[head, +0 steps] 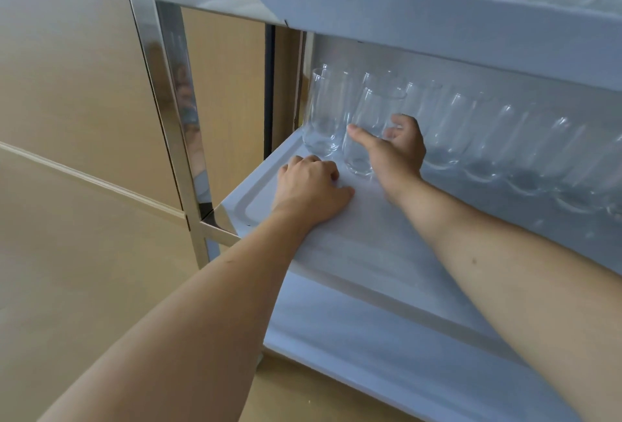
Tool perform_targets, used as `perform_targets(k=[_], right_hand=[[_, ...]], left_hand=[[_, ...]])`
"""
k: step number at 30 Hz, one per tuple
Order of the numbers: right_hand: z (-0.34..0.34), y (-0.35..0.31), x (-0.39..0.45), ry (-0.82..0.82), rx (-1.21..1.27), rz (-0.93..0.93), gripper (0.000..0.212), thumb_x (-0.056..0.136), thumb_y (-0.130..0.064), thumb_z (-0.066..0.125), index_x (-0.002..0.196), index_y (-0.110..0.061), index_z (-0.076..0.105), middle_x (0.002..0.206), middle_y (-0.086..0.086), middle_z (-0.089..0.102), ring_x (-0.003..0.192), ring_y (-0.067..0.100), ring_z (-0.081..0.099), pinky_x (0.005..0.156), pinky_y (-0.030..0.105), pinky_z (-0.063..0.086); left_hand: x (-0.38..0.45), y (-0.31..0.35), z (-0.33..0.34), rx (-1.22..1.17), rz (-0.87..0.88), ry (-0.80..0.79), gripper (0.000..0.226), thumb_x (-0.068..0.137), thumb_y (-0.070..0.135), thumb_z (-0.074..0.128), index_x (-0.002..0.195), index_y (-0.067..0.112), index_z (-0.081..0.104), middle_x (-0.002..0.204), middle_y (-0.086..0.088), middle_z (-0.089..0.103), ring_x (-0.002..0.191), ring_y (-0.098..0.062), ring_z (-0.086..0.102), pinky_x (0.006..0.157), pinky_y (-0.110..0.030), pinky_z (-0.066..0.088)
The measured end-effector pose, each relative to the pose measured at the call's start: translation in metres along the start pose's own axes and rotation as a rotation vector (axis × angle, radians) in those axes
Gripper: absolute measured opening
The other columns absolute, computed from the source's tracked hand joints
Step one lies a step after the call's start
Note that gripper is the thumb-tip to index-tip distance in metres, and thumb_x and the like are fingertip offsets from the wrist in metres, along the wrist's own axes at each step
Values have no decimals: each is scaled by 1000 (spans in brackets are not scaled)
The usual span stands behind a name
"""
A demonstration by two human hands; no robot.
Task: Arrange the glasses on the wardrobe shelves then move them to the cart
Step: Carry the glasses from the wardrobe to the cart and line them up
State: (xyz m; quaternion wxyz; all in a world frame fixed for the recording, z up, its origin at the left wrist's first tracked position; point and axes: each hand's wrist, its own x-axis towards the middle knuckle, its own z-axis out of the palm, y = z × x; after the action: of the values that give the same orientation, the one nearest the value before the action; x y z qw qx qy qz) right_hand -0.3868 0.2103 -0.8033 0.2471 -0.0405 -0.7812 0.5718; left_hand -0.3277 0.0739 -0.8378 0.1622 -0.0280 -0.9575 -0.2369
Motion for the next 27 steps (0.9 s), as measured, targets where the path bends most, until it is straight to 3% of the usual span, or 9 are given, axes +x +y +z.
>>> perform_targets(k=[5, 17, 21, 27], right_hand=[[9, 4, 13, 49, -14, 24, 86, 59, -56, 92, 128, -21, 55, 115, -2, 59, 108, 18, 61, 97, 31, 49], [17, 7, 19, 21, -71, -10, 92, 60, -58, 91, 135, -21, 52, 115, -5, 55, 113, 20, 60, 101, 36, 48], [11, 5, 16, -18, -104, -3, 95, 65, -59, 89, 143, -24, 48, 130, -4, 60, 119, 18, 58, 103, 34, 47], [1, 1, 4, -83, -228, 11, 97, 72, -56, 85, 150, -22, 38, 146, 2, 53, 132, 24, 51, 108, 37, 43]], left_hand=[[2, -2, 3, 11, 19, 10, 40, 86, 55, 63, 115, 30, 70, 118, -1, 63, 119, -27, 48, 90, -35, 30], [3, -2, 4, 1, 30, 13, 36, 86, 54, 63, 109, 28, 71, 114, -2, 63, 115, -27, 49, 86, -33, 25], [3, -1, 3, 13, 23, 1, 38, 87, 56, 61, 111, 29, 71, 116, -2, 63, 117, -27, 48, 87, -34, 26], [3, 1, 2, 20, 10, -9, 38, 87, 54, 62, 114, 29, 70, 119, -2, 63, 119, -27, 48, 87, -33, 25]])
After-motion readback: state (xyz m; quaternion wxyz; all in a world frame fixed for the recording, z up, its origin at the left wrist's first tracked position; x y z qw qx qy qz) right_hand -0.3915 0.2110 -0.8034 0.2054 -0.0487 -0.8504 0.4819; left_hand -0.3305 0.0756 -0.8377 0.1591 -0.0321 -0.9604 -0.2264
